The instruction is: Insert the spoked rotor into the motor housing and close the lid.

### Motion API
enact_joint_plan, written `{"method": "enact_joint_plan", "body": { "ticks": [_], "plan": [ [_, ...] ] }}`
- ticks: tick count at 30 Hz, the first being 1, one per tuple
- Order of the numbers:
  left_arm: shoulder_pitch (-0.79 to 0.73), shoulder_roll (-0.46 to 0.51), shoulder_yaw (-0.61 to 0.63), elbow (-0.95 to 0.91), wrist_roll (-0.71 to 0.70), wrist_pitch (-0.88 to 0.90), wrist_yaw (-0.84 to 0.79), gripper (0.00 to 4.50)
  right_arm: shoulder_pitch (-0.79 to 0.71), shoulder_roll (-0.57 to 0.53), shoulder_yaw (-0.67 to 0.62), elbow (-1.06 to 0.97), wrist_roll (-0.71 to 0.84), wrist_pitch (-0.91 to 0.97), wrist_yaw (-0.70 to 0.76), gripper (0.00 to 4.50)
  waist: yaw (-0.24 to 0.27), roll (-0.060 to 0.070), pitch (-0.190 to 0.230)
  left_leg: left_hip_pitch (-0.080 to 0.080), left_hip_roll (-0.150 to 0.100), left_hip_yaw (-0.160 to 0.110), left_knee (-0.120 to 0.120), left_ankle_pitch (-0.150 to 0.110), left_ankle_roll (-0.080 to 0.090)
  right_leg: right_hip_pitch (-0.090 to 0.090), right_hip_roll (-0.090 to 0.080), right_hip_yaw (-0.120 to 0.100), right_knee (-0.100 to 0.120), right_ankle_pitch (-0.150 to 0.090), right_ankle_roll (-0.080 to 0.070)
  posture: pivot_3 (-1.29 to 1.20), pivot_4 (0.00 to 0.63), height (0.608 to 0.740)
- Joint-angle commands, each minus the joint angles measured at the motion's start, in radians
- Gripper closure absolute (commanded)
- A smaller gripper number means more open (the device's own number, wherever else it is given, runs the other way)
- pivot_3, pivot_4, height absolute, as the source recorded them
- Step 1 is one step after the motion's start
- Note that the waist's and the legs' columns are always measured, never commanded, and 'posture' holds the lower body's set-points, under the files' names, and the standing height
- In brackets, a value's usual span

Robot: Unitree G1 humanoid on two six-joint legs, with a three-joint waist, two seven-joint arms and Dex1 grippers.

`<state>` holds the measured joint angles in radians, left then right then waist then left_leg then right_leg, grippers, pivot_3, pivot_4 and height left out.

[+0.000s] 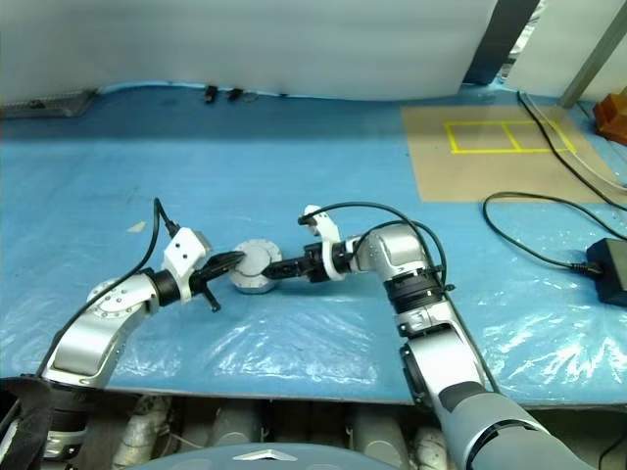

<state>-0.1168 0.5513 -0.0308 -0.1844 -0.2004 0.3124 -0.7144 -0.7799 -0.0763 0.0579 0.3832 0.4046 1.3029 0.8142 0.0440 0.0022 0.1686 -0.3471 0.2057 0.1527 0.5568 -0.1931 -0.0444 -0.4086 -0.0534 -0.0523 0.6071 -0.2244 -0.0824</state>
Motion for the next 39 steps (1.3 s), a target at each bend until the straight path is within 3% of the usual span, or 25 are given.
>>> {"method": "enact_joint_plan", "body": {
  "ticks": [1, 3, 9, 11, 29, 30, 37, 39],
  "plan": [
    [0.022, 0.000, -0.014, 0.024, 0.008, 0.021, 0.001, 4.50, -0.057, 0.050, -0.156, 0.038, 0.090, 0.050, -0.060, 0.42, 0.000, 0.000, 0.000, 0.000, 0.000, 0.000, 0.000, 0.000, 0.000, 0.000, 0.000, 0.000, 0.000, 0.000, 0.000, 0.00, 0.150, 0.740],
    [0.023, 0.001, -0.010, 0.022, 0.007, 0.022, 0.002, 4.50, -0.068, 0.061, -0.210, 0.050, 0.114, 0.079, -0.080, 0.96, 0.000, 0.001, 0.001, 0.000, 0.000, 0.000, 0.000, 0.000, 0.000, 0.000, 0.000, 0.000, 0.000, 0.000, 0.000, 0.00, 0.150, 0.740],
    [0.028, 0.002, -0.001, 0.025, 0.009, 0.021, 0.000, 4.50, -0.072, 0.076, -0.296, 0.061, 0.150, 0.112, -0.136, 3.15, 0.006, 0.003, 0.002, -0.002, 0.000, 0.001, -0.001, 0.000, 0.000, -0.001, 0.000, 0.000, 0.000, 0.000, 0.000, 0.00, 0.150, 0.740],
    [0.029, 0.000, 0.007, 0.026, 0.007, 0.019, 0.003, 4.50, -0.067, 0.078, -0.296, 0.052, 0.151, 0.118, -0.149, 3.42, 0.007, 0.003, 0.002, -0.002, 0.000, 0.001, -0.001, 0.000, 0.000, -0.001, 0.000, -0.001, 0.000, 0.000, 0.001, 0.00, 0.150, 0.740],
    [0.009, -0.040, 0.003, 0.015, 0.009, -0.007, 0.015, 4.50, -0.007, 0.051, -0.163, 0.080, 0.095, 0.051, -0.197, 3.42, -0.001, 0.004, 0.002, -0.001, 0.000, 0.001, -0.001, 0.000, 0.000, 0.000, 0.000, -0.001, 0.000, 0.000, 0.001, 0.00, 0.150, 0.740],
    [0.007, -0.042, 0.001, 0.015, 0.010, -0.007, 0.016, 4.50, -0.005, 0.049, -0.162, 0.078, 0.101, 0.051, -0.192, 2.70, -0.001, 0.004, 0.002, -0.001, 0.000, 0.001, -0.001, 0.000, 0.000, 0.001, 0.000, -0.001, 0.000, 0.000, 0.001, 0.00, 0.150, 0.740],
    [0.003, -0.038, -0.001, 0.023, 0.008, -0.012, 0.014, 4.50, -0.014, 0.061, -0.200, 0.098, 0.122, 0.056, -0.228, 0.43, -0.003, 0.004, 0.002, -0.001, 0.000, 0.001, -0.002, 0.000, -0.001, -0.001, 0.000, -0.001, 0.000, 0.000, 0.001, 0.00, 0.150, 0.740],
    [0.002, -0.034, 0.001, 0.028, 0.007, -0.014, 0.012, 4.50, -0.017, 0.064, -0.213, 0.104, 0.130, 0.054, -0.231, 0.61, -0.001, 0.004, 0.002, -0.001, 0.000, 0.001, -0.002, 0.000, -0.001, -0.001, 0.000, -0.001, 0.000, 0.000, 0.001, 0.00, 0.150, 0.740]
  ]
}}
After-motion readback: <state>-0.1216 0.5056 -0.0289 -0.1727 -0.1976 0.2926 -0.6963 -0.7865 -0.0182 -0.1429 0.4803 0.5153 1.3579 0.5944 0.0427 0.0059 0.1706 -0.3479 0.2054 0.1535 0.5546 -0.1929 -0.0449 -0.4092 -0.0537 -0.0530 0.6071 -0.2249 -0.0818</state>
